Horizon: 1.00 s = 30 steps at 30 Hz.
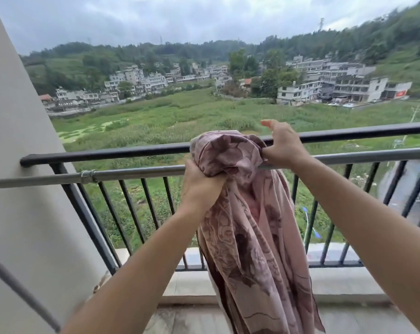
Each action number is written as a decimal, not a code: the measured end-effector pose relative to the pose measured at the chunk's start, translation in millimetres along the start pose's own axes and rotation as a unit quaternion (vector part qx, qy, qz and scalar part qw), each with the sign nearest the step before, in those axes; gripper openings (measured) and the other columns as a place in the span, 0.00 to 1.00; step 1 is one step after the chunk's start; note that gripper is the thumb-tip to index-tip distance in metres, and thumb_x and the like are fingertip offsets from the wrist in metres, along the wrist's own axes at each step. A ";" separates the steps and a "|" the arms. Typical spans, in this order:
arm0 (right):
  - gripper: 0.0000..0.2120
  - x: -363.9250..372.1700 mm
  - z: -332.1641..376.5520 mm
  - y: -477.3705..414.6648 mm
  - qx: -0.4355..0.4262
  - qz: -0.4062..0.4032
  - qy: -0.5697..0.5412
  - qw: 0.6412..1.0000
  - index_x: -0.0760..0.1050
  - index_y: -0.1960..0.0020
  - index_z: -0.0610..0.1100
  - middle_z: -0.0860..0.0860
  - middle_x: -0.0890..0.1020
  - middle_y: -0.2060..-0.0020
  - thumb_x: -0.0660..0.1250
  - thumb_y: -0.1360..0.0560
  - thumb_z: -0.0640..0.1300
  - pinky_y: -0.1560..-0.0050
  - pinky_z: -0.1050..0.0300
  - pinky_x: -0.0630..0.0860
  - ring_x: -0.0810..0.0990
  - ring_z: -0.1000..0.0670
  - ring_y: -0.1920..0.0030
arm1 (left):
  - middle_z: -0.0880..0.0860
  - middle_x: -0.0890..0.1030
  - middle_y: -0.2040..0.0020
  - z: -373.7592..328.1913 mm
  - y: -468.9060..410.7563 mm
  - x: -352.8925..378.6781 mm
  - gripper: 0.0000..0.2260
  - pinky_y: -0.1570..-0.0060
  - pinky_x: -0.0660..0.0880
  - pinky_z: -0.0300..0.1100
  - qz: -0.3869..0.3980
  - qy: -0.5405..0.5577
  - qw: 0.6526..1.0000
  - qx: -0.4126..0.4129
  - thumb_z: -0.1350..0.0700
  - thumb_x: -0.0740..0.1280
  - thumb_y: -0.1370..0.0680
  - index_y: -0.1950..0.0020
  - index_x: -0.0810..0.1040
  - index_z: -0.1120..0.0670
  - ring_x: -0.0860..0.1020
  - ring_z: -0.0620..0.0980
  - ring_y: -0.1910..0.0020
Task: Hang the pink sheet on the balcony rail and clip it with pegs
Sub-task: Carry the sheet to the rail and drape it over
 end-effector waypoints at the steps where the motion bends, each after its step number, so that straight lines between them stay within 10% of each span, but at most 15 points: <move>1: 0.28 -3.1 -0.2 17.2 -0.017 -0.038 -0.013 0.999 0.70 0.29 0.42 0.42 0.74 0.35 0.70 0.28 0.36 0.36 0.61 0.69 0.75 0.45 0.37 | 0.47 0.77 0.50 9.1 4.1 10.5 0.28 0.47 0.77 0.49 0.029 -0.015 0.999 0.001 0.46 0.79 0.36 0.45 0.68 0.50 0.78 0.48 0.50; 6: 0.07 -6.4 -20.7 99.7 0.004 -0.221 -0.149 0.964 0.77 0.45 0.47 0.51 0.80 0.51 0.68 0.23 0.45 0.54 0.69 0.76 0.79 0.59 0.57 | 0.45 0.77 0.42 41.5 26.8 34.7 0.45 0.37 0.74 0.47 0.114 -0.023 0.993 0.022 0.32 0.79 0.44 0.34 0.66 0.48 0.77 0.44 0.42; 10: 0.26 65.6 -38.5 115.1 0.169 0.023 -0.296 0.940 0.79 0.51 0.46 0.47 0.85 0.55 0.57 0.23 0.68 0.50 0.49 0.80 0.84 0.48 0.54 | 0.48 0.82 0.43 44.5 28.6 30.0 0.29 0.44 0.78 0.42 0.154 0.153 0.976 -0.019 0.32 0.64 0.26 0.34 0.74 0.50 0.81 0.44 0.44; 13: 0.23 81.8 -26.1 121.8 0.188 0.081 -0.373 0.905 0.78 0.50 0.44 0.47 0.84 0.55 0.56 0.19 0.62 0.49 0.51 0.78 0.82 0.47 0.53 | 0.56 0.84 0.56 29.5 12.0 2.1 0.17 0.61 0.76 0.41 0.073 0.076 0.992 0.063 0.44 0.62 0.19 0.49 0.81 0.56 0.80 0.47 0.60; 17: 0.16 47.8 -25.9 105.4 0.162 -0.061 -0.379 0.909 0.77 0.50 0.43 0.42 0.84 0.51 0.56 0.16 0.52 0.44 0.42 0.79 0.82 0.44 0.51 | 0.47 0.76 0.71 -7.8 2.2 -20.2 0.14 0.69 0.67 0.43 0.020 -0.112 0.966 0.231 0.49 0.62 0.17 0.55 0.83 0.53 0.69 0.43 0.72; 22: 0.21 48.4 -32.2 91.4 0.261 -0.115 -0.455 0.843 0.81 0.50 0.45 0.45 0.85 0.51 0.58 0.22 0.60 0.41 0.42 0.80 0.84 0.43 0.48 | 0.43 0.72 0.69 5.3 -30.8 -69.8 0.13 0.69 0.65 0.34 -0.066 0.045 0.991 0.110 0.51 0.60 0.17 0.58 0.77 0.55 0.67 0.39 0.73; 30: 0.22 14.6 -17.1 74.3 0.173 -0.166 -0.137 0.961 0.72 0.53 0.45 0.50 0.79 0.58 0.69 0.27 0.64 0.50 0.50 0.74 0.78 0.45 0.54 | 0.49 0.70 0.68 29.7 -72.7 -149.4 0.14 0.71 0.65 0.42 -0.116 0.153 0.981 0.027 0.51 0.60 0.17 0.60 0.72 0.54 0.68 0.46 0.70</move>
Point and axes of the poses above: each hand's wrist, its own y-axis away from the middle knuckle, its own x-axis out of the palm, z = x × y, the point moved 10 cm from there along -y, towards the middle knuckle
